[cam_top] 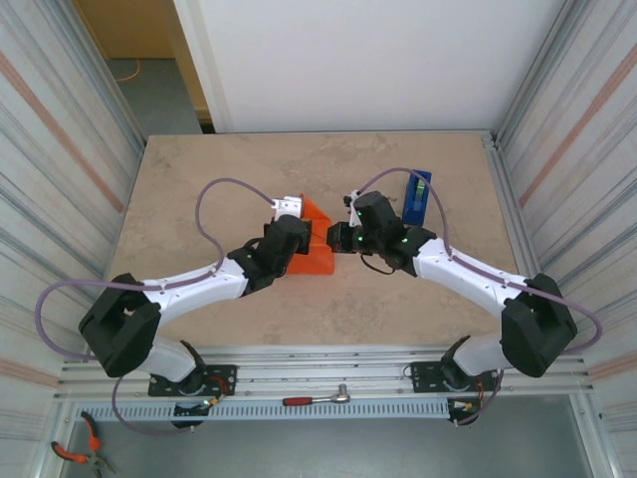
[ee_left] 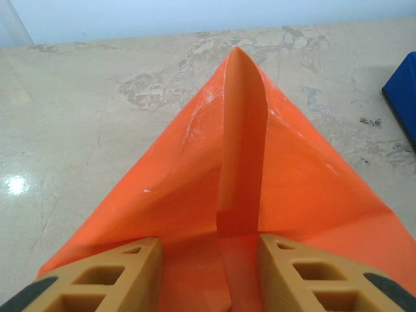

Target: Wrap the gift box in paper

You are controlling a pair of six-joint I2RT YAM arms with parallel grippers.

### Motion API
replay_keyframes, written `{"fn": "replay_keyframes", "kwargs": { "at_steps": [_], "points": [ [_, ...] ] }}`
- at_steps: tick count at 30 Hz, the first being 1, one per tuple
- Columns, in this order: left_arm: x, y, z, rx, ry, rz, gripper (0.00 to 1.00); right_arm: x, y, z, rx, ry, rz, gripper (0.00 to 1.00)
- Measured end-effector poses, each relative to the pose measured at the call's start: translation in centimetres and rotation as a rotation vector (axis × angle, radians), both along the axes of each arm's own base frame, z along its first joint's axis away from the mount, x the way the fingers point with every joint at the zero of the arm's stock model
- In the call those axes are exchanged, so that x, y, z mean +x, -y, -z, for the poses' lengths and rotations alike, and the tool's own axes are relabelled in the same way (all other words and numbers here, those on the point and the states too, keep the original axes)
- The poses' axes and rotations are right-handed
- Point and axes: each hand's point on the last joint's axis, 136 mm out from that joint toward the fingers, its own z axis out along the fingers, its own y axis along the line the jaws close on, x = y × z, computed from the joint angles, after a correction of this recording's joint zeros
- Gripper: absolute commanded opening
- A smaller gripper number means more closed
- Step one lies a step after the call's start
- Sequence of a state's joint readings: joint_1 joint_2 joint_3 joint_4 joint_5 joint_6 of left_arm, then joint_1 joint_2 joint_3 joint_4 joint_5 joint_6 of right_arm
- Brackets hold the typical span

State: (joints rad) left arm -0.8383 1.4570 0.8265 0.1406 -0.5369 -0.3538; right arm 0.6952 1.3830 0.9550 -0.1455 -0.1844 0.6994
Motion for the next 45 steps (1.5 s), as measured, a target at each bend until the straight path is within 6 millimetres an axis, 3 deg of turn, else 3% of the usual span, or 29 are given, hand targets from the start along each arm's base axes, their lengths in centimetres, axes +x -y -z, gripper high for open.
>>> {"fn": "replay_keyframes", "kwargs": {
  "at_steps": [6, 9, 13, 19, 24, 32, 45],
  "points": [
    [0.1, 0.0, 0.0, -0.001, 0.006, -0.006, 0.43, 3.8, 4.7, -1.0, 0.05, -0.029, 0.122, 0.0],
    [0.1, 0.0, 0.0, -0.001, 0.008, -0.007, 0.43, 6.7, 5.9, -1.1, 0.097, -0.079, 0.154, 0.0],
    [0.1, 0.0, 0.0, -0.002, 0.01, -0.008, 0.43, 10.2, 4.4, -0.6, 0.157, -0.158, 0.113, 0.0],
    [0.1, -0.1, 0.0, -0.003, 0.012, -0.01, 0.42, 12.6, -0.3, 1.2, 0.236, -0.282, 0.005, 0.0],
    [0.1, -0.1, 0.1, -0.002, 0.012, -0.01, 0.42, 12.2, -3.4, 2.7, 0.261, -0.359, -0.07, 0.0],
    [0.1, -0.2, 0.1, -0.003, 0.018, -0.015, 0.42, 8.4, -7.1, 2.9, 0.257, -0.412, -0.184, 0.0],
    [0.0, -0.2, 0.1, -0.006, 0.026, -0.019, 0.42, 7.0, -5.7, 1.5, 0.259, -0.349, -0.178, 0.0]
  ]
}}
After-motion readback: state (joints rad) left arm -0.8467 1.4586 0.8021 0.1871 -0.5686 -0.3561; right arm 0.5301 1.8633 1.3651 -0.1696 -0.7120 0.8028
